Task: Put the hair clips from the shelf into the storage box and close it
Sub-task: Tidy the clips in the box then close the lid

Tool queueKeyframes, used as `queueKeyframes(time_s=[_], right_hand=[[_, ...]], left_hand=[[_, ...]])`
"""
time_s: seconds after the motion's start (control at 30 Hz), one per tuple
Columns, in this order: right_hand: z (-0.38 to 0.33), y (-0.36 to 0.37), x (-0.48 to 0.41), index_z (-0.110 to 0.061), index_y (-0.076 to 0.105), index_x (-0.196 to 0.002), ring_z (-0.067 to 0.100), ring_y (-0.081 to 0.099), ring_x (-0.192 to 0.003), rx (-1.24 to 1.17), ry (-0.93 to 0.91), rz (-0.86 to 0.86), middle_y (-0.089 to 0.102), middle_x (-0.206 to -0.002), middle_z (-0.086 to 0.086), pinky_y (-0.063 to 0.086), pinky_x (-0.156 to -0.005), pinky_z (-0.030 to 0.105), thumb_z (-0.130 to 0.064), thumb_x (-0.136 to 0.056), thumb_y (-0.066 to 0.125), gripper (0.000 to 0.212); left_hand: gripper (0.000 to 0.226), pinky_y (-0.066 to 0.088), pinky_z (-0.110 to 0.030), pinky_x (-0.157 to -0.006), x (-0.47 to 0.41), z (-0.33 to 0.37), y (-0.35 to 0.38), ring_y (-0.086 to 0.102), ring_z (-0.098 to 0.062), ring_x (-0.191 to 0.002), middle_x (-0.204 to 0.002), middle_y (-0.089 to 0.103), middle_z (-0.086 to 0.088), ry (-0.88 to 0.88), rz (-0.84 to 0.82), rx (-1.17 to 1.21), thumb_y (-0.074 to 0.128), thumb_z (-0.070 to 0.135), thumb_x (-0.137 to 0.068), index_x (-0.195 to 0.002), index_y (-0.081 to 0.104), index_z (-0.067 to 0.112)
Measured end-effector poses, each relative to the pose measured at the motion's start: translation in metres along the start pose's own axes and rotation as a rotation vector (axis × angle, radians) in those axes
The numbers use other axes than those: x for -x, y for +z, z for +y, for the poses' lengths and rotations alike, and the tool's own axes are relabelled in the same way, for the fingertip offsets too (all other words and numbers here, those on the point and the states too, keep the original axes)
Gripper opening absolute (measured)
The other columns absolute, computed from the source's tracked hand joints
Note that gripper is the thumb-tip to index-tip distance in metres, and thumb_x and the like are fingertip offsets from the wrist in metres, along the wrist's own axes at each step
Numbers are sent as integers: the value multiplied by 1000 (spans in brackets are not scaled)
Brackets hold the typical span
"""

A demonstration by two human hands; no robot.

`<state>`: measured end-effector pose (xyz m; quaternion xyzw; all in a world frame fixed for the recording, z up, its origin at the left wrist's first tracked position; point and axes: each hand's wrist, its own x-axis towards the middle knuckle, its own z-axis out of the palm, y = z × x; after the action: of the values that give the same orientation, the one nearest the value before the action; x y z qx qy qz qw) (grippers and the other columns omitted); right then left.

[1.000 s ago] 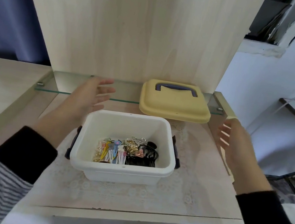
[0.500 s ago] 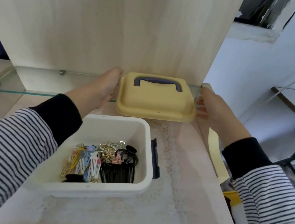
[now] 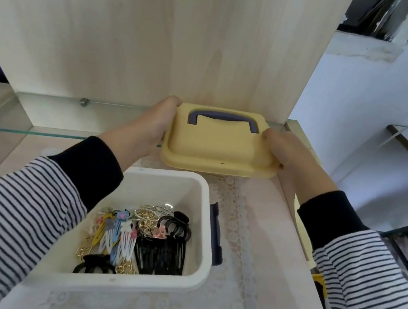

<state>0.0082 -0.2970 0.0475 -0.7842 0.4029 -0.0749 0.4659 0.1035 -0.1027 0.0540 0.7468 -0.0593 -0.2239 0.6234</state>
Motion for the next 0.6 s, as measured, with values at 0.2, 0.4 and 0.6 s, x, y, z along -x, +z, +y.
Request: queueKeyframes(time_s=[0.2, 0.4, 0.6], right_hand=[[-8, -7, 13, -17, 49, -109, 26, 54, -96, -10, -52, 18, 57, -108, 5, 41, -68, 31, -32, -89, 40, 26], [-20, -18, 33, -8, 52, -118, 25, 54, -92, 11, -120, 40, 55, -107, 7, 40, -68, 30, -32, -91, 42, 38], [-27, -15, 59, -8, 51, -104, 21, 50, -78, 8, -174, 56, 52, -90, 4, 35, -56, 28, -35, -90, 44, 31]], left_hand=[[36, 41, -22, -67, 13, 8, -8, 52, -7, -77, -84, 53, 2, -33, -40, 206, 38, 35, -97, -117, 50, 8], [23, 40, -24, -68, 26, 13, -19, 48, -16, -76, -74, 47, 3, 65, 58, 192, 41, 19, -91, -68, 44, 21], [12, 46, -23, -80, 49, 6, -42, 57, -13, -84, -87, 59, 0, 129, 73, 305, 48, 15, -91, -86, 58, 12]])
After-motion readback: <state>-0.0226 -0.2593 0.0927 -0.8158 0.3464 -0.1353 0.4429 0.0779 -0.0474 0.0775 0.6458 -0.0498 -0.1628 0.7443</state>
